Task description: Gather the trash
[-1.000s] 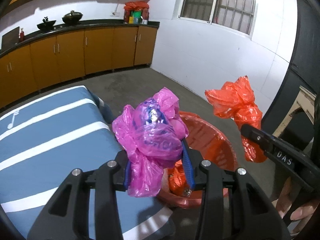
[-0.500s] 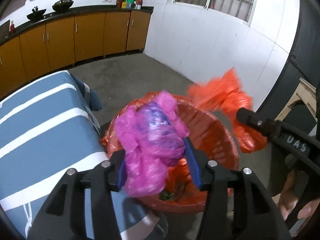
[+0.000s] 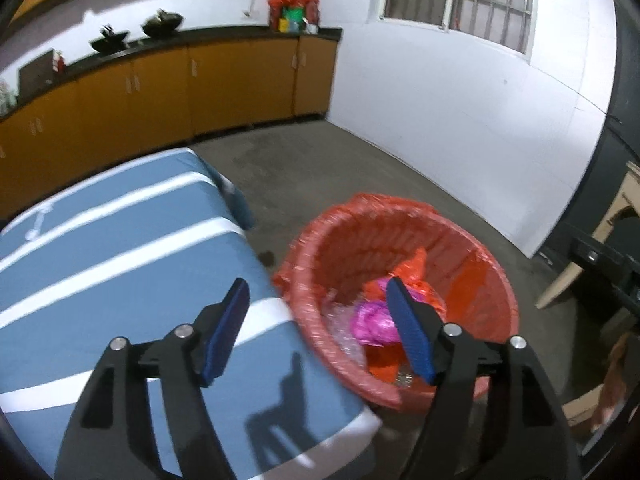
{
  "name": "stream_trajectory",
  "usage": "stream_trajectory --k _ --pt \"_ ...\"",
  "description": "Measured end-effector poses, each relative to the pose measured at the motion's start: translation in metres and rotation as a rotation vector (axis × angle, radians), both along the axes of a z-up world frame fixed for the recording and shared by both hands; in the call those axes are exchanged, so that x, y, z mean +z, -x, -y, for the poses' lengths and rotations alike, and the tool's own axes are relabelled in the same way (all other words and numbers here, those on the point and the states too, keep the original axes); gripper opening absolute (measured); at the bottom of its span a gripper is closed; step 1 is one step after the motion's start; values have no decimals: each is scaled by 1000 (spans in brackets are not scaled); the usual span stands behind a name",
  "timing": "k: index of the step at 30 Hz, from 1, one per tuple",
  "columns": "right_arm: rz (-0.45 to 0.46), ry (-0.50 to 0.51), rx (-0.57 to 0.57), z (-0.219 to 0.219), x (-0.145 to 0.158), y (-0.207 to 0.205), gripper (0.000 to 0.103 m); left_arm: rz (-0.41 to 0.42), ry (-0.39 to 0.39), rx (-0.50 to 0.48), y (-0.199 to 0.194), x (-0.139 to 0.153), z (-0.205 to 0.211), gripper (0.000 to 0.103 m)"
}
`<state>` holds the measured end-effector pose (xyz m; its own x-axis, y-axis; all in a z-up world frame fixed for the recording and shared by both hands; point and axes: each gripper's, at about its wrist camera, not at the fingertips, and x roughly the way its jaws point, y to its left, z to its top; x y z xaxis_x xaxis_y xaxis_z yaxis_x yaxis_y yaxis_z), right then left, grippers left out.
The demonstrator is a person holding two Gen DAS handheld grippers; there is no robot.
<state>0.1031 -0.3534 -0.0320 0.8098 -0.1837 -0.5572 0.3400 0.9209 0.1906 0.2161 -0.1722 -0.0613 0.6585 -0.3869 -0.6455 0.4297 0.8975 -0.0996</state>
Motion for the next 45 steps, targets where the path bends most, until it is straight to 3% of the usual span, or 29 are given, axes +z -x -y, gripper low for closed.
stream_trajectory --k 8,22,27,35,45 --pt "56 94 -35 -25 14 18 100 91 -23 82 22 24 -34 83" --pt "64 219 -59 -65 29 41 101 150 -7 207 63 43 -90 95" --pt "85 252 -30 -84 31 53 101 199 13 273 88 54 -124 98" --pt "110 266 28 -111 29 70 101 295 -34 353 135 63 -161 99" --pt "99 261 58 -128 21 87 101 261 -12 405 164 57 -187 99"
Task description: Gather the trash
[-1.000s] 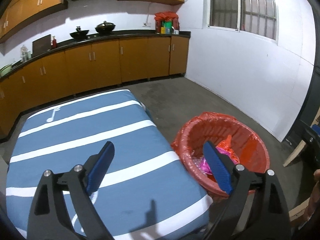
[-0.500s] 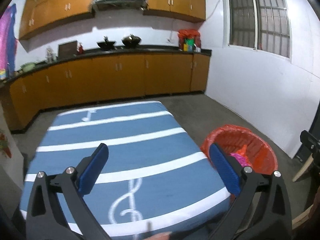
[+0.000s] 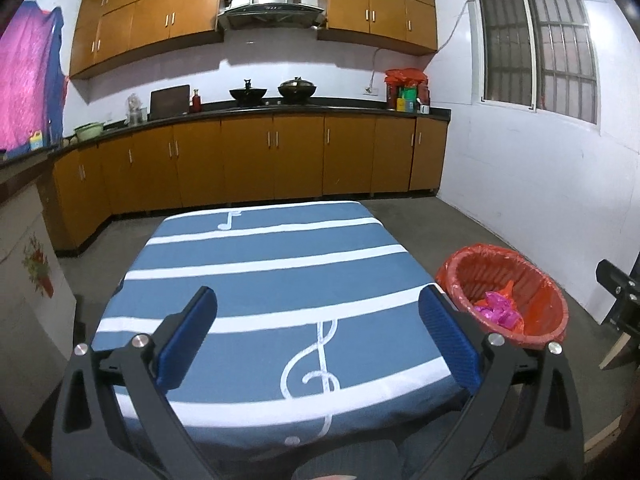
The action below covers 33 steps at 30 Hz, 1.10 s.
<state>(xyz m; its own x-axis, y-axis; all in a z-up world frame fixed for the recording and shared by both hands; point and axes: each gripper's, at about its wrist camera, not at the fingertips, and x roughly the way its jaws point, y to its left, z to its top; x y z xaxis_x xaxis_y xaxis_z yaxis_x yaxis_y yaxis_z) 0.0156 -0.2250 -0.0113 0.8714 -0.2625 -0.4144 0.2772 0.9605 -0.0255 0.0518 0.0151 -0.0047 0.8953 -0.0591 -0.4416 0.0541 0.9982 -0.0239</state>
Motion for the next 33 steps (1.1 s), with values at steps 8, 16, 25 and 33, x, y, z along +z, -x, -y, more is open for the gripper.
stream_trajectory --k 8,16,25,33 --pt "0 -2 3 -6 -2 12 101 35 -15 9 23 2 -1 99" --pt "-13 -12 4 -13 -7 18 101 45 -17 22 38 3 1 99" --pt "-24 -22 2 -14 -11 24 101 46 -16 23 43 1 0 99" --pt "-24 -27 4 -15 -9 26 101 48 -9 23 51 0 2 99"
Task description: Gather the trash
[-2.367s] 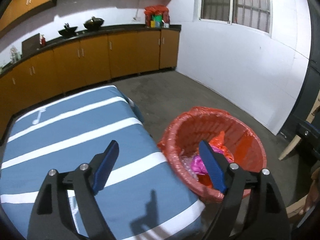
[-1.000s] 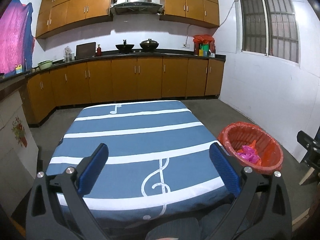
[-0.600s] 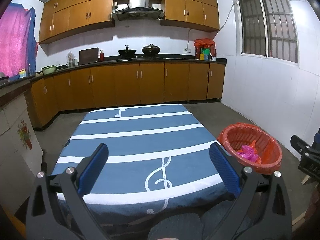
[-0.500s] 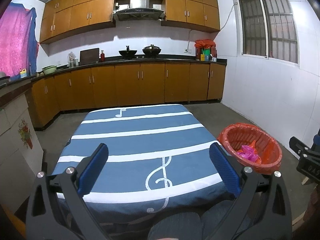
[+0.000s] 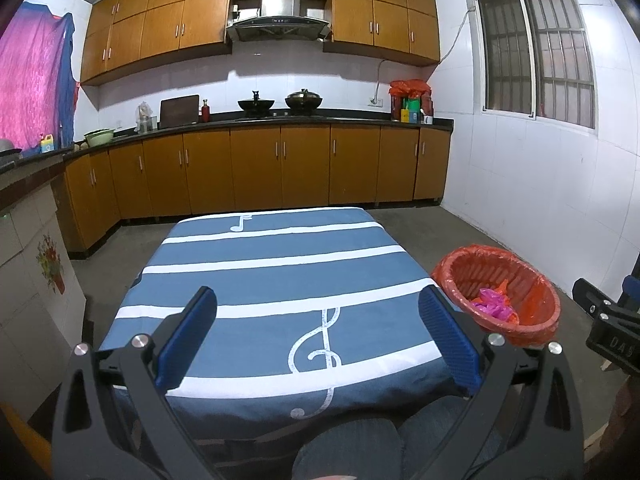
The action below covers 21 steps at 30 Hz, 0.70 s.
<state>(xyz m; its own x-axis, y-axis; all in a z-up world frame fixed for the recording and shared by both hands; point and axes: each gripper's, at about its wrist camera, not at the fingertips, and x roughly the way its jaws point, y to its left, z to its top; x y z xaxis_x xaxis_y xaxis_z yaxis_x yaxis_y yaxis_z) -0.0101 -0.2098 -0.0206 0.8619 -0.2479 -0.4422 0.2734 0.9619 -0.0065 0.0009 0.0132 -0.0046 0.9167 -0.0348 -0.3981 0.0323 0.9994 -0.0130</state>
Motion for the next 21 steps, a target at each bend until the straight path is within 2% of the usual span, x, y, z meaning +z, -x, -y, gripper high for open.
stream_trajectory --k 21 --pt "-11 -11 2 -4 -7 5 101 -6 -4 -3 0 0 4 99"
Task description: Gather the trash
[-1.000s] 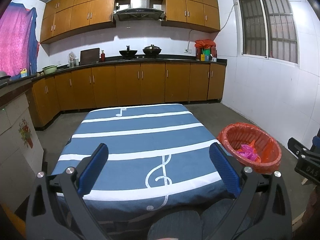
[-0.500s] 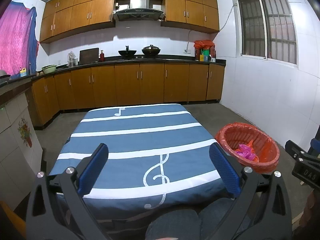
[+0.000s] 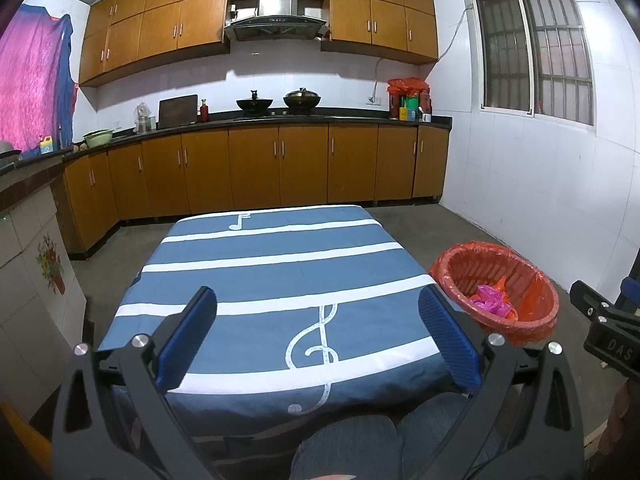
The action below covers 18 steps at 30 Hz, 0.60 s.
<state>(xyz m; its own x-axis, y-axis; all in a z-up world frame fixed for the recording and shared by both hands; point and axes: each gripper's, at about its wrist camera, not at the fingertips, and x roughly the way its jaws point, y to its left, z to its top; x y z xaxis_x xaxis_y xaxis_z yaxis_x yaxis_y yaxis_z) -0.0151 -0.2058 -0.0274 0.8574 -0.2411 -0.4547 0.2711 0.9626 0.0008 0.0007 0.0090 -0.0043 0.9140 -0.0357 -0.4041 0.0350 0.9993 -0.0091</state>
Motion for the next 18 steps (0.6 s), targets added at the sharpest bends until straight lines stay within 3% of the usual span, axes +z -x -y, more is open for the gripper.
stream_trajectory --k 18 --pt "-3 -1 0 0 -1 0 101 1 3 -1 0 0 2 99"
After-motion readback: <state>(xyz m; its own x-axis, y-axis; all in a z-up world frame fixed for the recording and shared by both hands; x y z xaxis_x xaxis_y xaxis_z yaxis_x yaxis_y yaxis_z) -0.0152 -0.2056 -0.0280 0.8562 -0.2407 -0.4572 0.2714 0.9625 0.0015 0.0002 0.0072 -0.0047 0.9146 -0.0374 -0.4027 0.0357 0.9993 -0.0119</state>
